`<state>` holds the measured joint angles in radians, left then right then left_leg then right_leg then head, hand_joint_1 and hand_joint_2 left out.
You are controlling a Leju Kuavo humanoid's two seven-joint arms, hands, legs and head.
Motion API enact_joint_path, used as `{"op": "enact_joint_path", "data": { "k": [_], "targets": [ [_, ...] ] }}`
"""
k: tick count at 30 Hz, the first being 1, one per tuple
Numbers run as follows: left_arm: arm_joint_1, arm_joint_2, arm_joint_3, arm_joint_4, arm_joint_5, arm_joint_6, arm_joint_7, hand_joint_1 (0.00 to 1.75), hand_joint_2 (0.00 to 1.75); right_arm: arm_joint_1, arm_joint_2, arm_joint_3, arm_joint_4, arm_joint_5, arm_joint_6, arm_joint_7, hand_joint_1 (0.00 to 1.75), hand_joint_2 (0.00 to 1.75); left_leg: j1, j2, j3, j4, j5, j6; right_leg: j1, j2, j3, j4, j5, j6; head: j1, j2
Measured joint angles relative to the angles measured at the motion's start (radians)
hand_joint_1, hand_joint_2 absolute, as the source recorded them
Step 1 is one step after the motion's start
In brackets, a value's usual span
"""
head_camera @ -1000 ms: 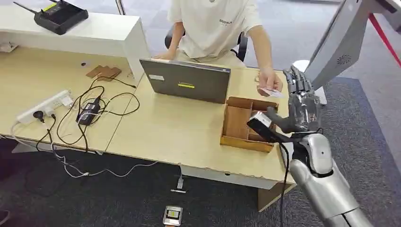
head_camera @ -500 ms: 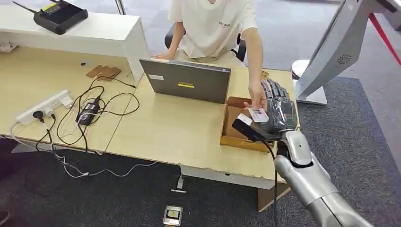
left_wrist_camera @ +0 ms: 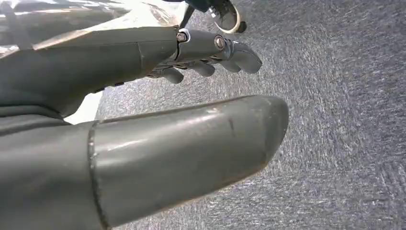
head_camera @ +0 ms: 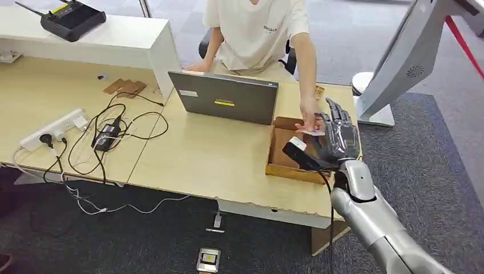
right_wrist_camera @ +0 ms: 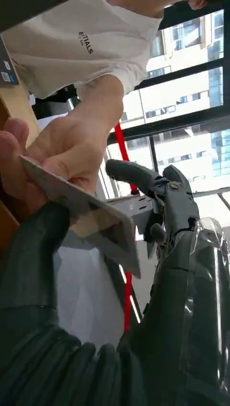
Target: Pass the card to the sensor for recognition and then transmit it.
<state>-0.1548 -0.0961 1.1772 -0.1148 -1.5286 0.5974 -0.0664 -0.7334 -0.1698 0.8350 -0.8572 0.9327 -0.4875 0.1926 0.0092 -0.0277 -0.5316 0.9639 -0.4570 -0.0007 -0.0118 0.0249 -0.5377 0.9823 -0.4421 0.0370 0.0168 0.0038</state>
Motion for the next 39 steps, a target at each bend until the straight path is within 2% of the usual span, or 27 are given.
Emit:
{"op": "enact_joint_path", "data": {
  "k": [7,24,29,39],
  "targets": [
    [0.001,0.000,0.000,0.000,0.000,0.005,-0.004,0.00,0.00,-0.007,0.000,0.000,0.000,-0.013,-0.023,0.004,1.75,1.75,0.000,0.000,0.000,0.000,0.000,0.000,0.000,0.000,0.000,0.000,0.000,0.000,0.000,0.000],
    [0.003,0.000,0.000,0.000,0.000,0.016,-0.014,0.00,0.00,-0.008,-0.011,-0.001,-0.015,-0.041,-0.012,0.026,1.75,1.75,0.000,0.000,0.000,0.000,0.000,0.000,0.000,0.000,0.000,0.000,0.000,0.000,0.000,0.000],
    [0.004,0.000,0.000,0.000,0.000,0.018,-0.015,0.00,0.00,0.019,-0.048,-0.012,-0.063,-0.043,-0.002,0.055,1.75,1.75,0.000,0.000,0.000,0.000,0.000,0.000,0.000,0.000,0.000,0.000,0.000,0.000,0.000,0.000],
    [0.006,0.000,0.021,0.000,0.006,0.018,0.004,0.00,0.00,0.137,-0.168,-0.083,-0.159,-0.071,0.004,0.093,1.75,1.75,0.000,0.000,0.000,0.001,-0.001,0.000,0.000,0.000,0.000,-0.001,0.000,0.000,0.000,0.000]
  ]
}}
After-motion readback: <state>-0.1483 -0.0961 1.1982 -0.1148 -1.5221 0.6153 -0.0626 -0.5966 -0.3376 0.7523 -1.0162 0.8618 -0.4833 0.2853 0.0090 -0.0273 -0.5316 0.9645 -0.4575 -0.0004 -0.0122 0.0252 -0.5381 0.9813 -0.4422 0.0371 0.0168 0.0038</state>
